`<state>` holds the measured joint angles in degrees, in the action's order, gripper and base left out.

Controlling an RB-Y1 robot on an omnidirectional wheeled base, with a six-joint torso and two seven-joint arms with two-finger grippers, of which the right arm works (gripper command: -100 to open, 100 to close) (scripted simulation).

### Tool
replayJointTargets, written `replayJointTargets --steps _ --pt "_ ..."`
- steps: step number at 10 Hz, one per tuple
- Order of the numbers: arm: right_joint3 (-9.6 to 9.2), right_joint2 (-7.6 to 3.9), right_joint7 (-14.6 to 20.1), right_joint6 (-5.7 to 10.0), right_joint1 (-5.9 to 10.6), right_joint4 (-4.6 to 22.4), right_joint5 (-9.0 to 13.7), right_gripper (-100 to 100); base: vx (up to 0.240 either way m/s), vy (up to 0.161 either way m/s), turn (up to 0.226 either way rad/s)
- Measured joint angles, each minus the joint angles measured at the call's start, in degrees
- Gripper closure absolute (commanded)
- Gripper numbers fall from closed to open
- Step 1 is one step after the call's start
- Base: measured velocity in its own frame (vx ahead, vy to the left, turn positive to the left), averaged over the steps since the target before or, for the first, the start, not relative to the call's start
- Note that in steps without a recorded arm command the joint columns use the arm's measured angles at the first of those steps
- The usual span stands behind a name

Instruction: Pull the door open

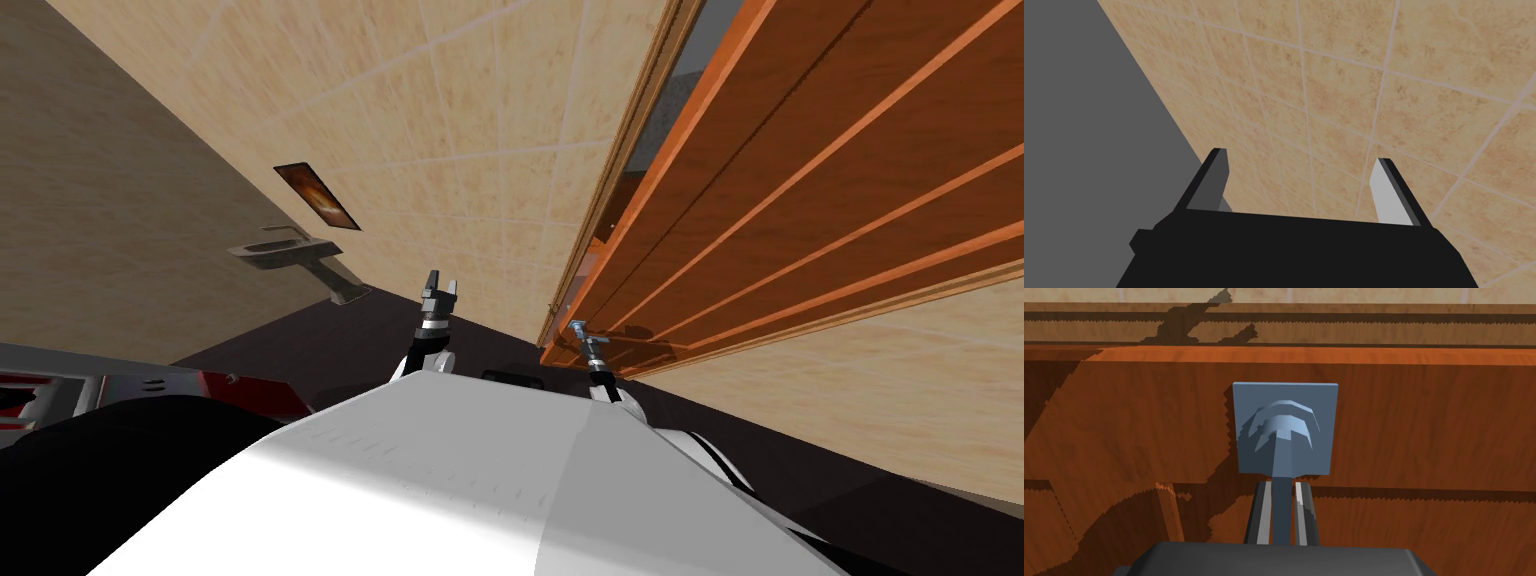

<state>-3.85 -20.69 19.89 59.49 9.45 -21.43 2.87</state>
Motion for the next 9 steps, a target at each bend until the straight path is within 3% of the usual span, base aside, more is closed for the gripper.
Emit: replayJointTargets --steps 2,3,7,8,9 --pt "-1.36 -1.0 1.3 1.67 -0.94 -0.2 -1.0 100 -0.148 -0.015 -0.047" --pt "-2.12 -1.82 2.0 1.74 -2.49 -2.4 -1.6 100 -0.111 -0.008 -0.033" --pt "-4.03 -3.01 4.0 5.88 -2.31 0.6 -3.0 100 -0.087 -0.051 -0.018" --pt "-4.81 -3.71 4.7 5.71 -4.29 -2.6 -3.5 100 -0.081 -0.071 -0.012" --pt "-5.34 -3.85 5.1 6.12 -4.54 -2.7 -3.9 100 -0.037 -0.025 0.001"
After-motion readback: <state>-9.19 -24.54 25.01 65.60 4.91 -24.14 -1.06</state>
